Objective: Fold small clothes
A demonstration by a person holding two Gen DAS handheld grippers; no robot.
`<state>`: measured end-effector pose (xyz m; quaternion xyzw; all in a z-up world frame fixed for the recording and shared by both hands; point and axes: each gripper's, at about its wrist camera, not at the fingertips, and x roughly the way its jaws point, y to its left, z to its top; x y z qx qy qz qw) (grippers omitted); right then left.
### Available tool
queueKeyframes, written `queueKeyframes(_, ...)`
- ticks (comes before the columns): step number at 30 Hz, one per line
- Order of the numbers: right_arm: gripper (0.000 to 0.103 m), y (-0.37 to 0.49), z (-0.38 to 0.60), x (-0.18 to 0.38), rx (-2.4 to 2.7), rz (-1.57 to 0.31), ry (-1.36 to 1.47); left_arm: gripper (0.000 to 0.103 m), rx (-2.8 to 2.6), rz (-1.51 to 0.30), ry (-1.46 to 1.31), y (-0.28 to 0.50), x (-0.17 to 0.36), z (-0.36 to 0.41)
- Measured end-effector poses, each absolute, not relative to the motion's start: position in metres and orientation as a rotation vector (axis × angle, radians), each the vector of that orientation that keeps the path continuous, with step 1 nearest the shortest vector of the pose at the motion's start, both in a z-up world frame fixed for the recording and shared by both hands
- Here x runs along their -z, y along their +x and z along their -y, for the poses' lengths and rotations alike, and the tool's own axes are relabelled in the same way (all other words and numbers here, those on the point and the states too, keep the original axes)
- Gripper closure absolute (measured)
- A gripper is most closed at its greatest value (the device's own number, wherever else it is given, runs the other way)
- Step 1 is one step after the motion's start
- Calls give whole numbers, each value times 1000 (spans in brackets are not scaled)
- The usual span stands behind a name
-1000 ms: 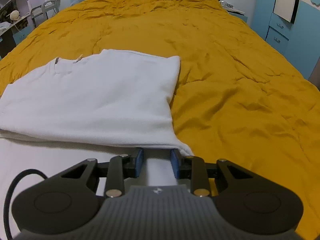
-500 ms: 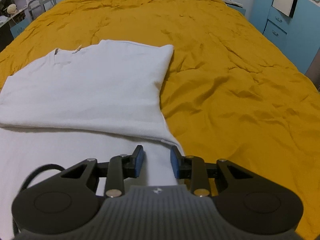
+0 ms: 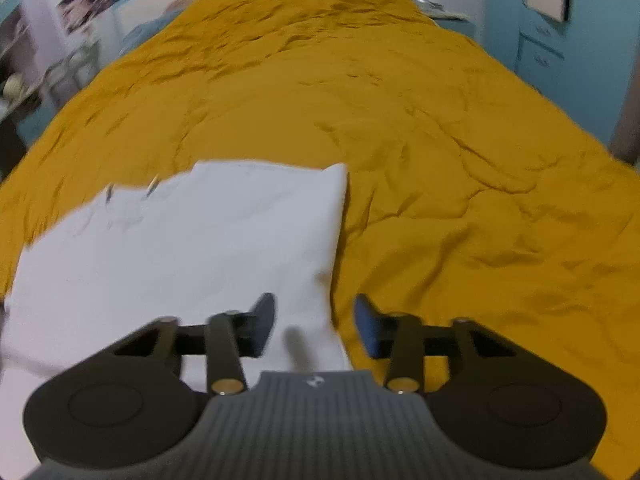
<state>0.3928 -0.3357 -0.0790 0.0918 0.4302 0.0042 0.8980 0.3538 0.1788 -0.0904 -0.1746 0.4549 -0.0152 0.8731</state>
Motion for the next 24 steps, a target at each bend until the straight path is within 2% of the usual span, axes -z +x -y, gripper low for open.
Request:
queueKeyframes(4, 62, 419, 341, 101, 2, -921, 306, 88, 34, -940, -404, 355, 97, -183)
queueKeyframes(5, 62, 423, 343, 107, 2, -932, 335, 85, 35, -938, -411, 355, 98, -183)
queueKeyframes(7, 74, 429, 345, 119, -4, -959, 402, 83, 39, -932, -428, 356, 100, -183)
queueKeyframes(9, 103, 430, 348, 123, 0, -952, 419, 83, 42, -927, -441, 357, 100, -184)
queueKeyframes(13, 103, 428, 362, 115, -7, -907, 452, 83, 63, -926, -419, 358, 100, -182)
queueKeyframes(17, 103, 434, 362, 133, 20, -964, 439, 81, 30, -976, -345, 363, 114, -174)
queueKeyframes(24, 99, 428, 353, 125, 67, -985, 282, 78, 11, -992, -238, 353, 101, -167)
